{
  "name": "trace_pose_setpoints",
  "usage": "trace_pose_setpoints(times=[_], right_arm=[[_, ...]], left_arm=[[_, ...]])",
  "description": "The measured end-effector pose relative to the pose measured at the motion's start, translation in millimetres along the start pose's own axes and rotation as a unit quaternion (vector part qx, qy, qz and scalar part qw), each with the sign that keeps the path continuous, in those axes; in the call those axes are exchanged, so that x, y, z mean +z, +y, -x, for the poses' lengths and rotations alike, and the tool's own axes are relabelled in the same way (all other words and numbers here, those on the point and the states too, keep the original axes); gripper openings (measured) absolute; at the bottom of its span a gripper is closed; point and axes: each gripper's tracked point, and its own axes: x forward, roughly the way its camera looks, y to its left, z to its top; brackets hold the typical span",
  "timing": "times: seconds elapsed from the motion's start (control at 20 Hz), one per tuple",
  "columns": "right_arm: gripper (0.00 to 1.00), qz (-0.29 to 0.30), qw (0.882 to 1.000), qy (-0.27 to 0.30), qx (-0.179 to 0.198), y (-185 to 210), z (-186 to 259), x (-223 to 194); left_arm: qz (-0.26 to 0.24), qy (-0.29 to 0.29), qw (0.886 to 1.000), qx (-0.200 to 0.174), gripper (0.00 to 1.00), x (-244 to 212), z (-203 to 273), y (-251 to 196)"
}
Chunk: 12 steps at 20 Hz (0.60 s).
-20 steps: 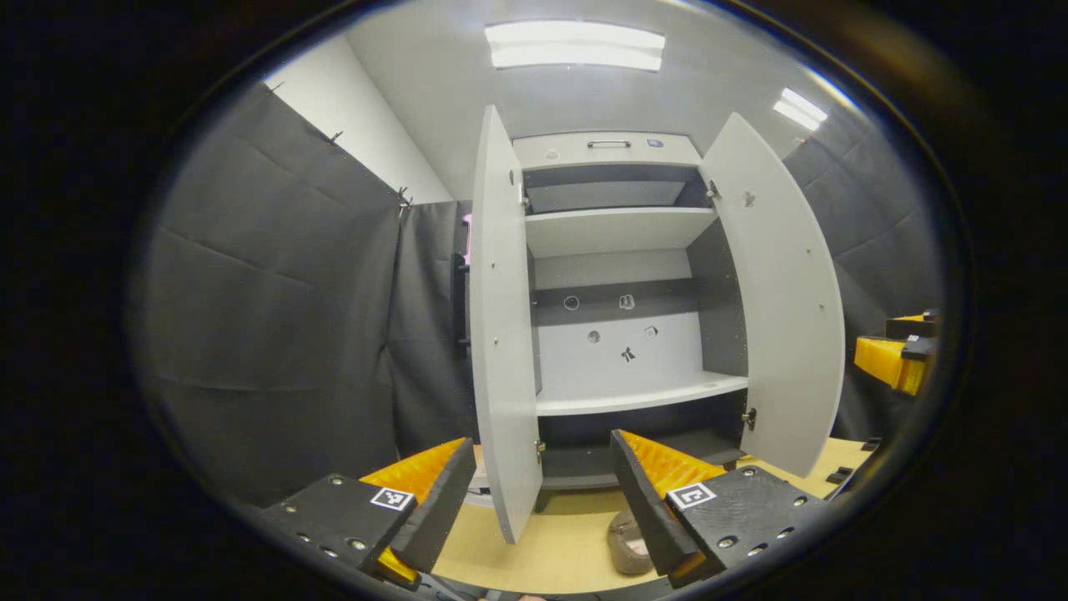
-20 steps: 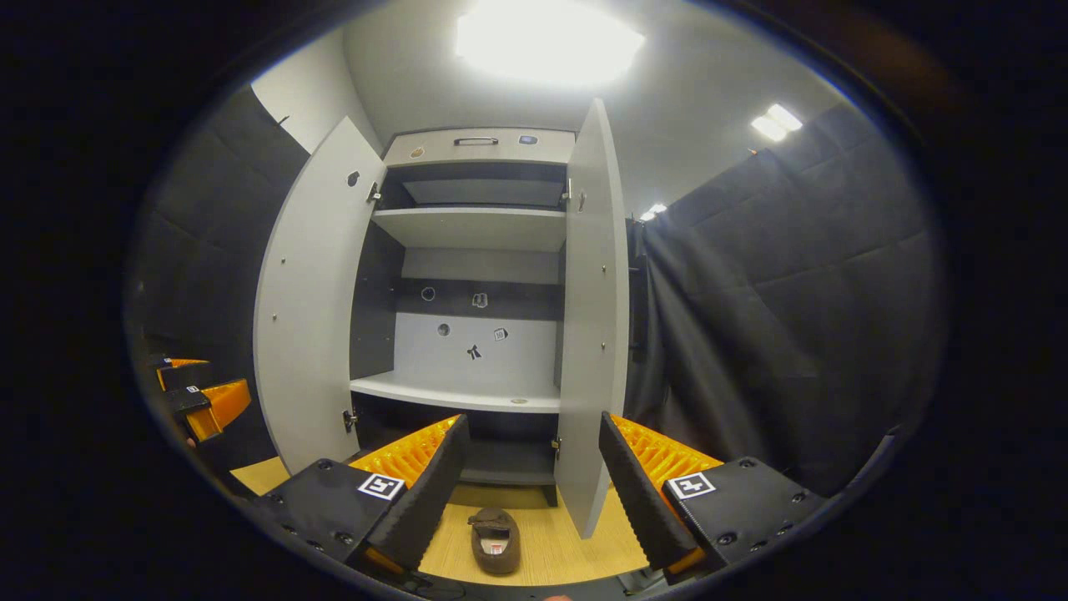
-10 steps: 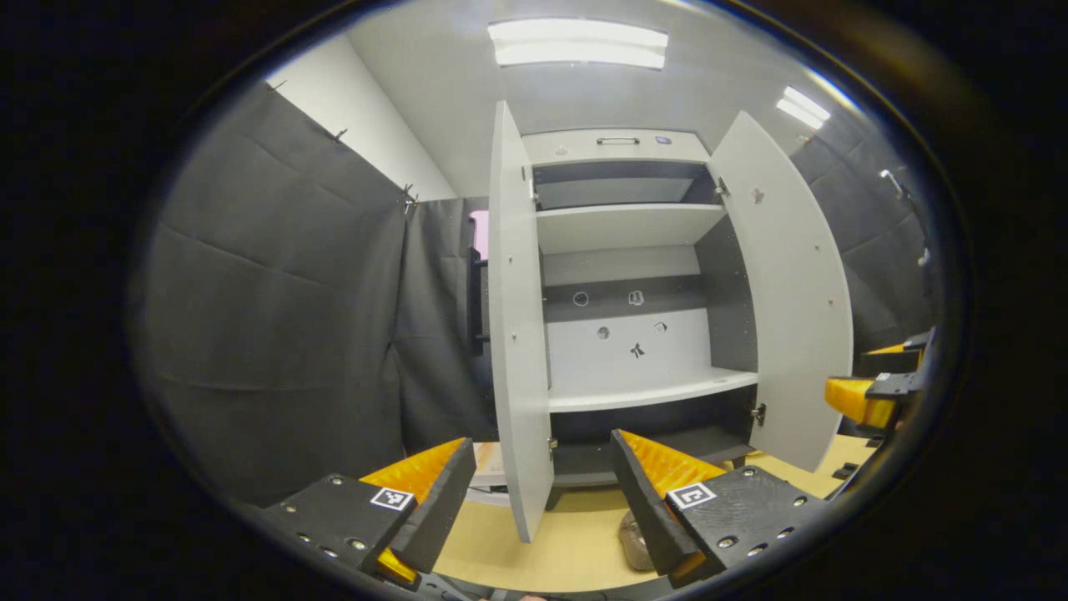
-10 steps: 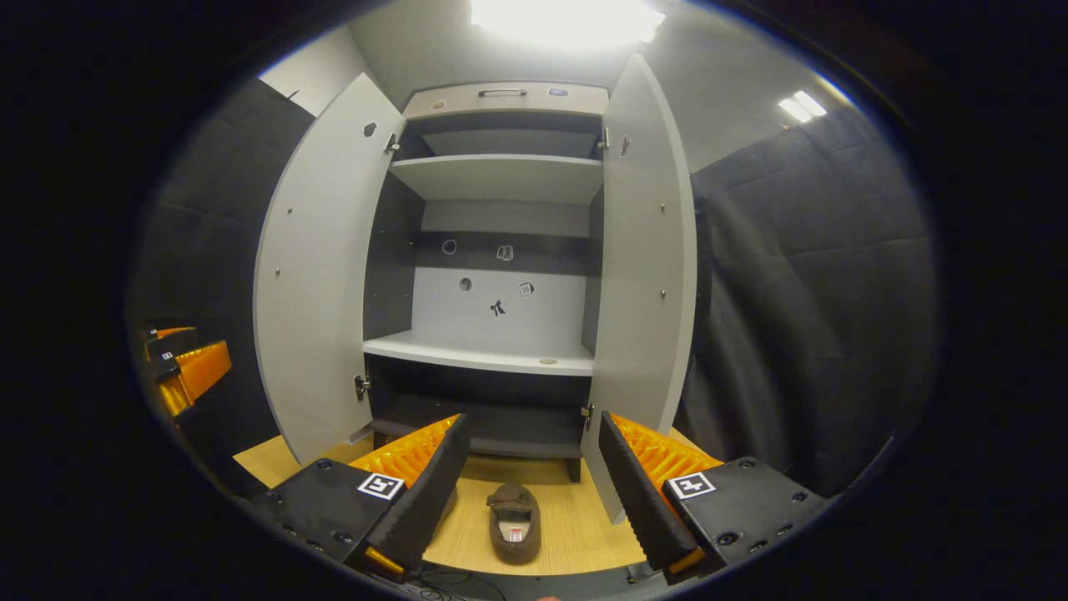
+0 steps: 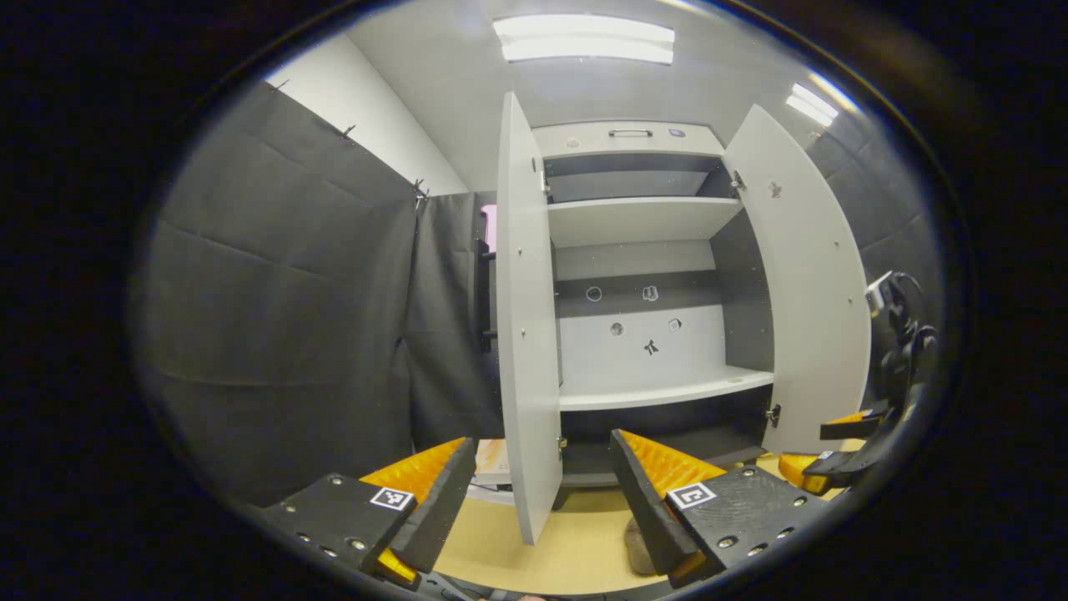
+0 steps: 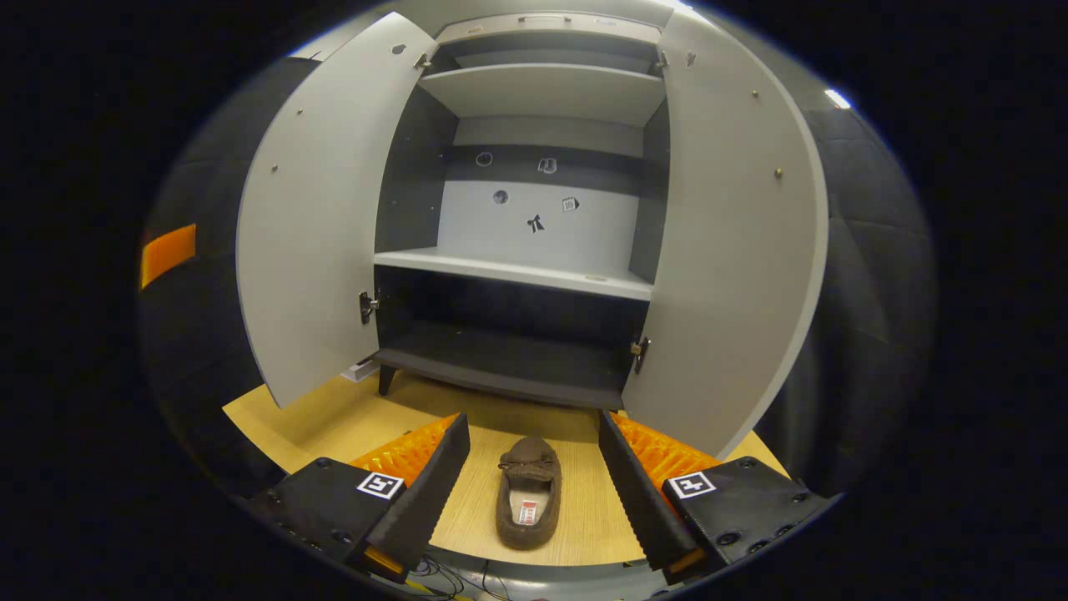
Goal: Grab one shoe with the right hand and put it into the shoe cabinet, grab the other shoe with the left hand and put it into the shoe cabinet; then close the right door with the right hand and the left door with the left hand.
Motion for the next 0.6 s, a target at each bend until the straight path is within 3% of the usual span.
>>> trace_pose_setpoints(times=[0.25, 0.6], right_arm=[[0.99, -0.003, 0.995, 0.094, 0.035, 10.3, -43.9, -62.9], [0.96, -0.030, 0.975, 0.206, 0.074, 26.7, -79.9, -141.1]], left_arm=[[-0.009, 0.008, 1.000, 0.019, 0.94, -5.7, -9.9, -3.0], [-0.034, 0.026, 0.998, 0.040, 0.94, -15.1, -17.2, -0.7]])
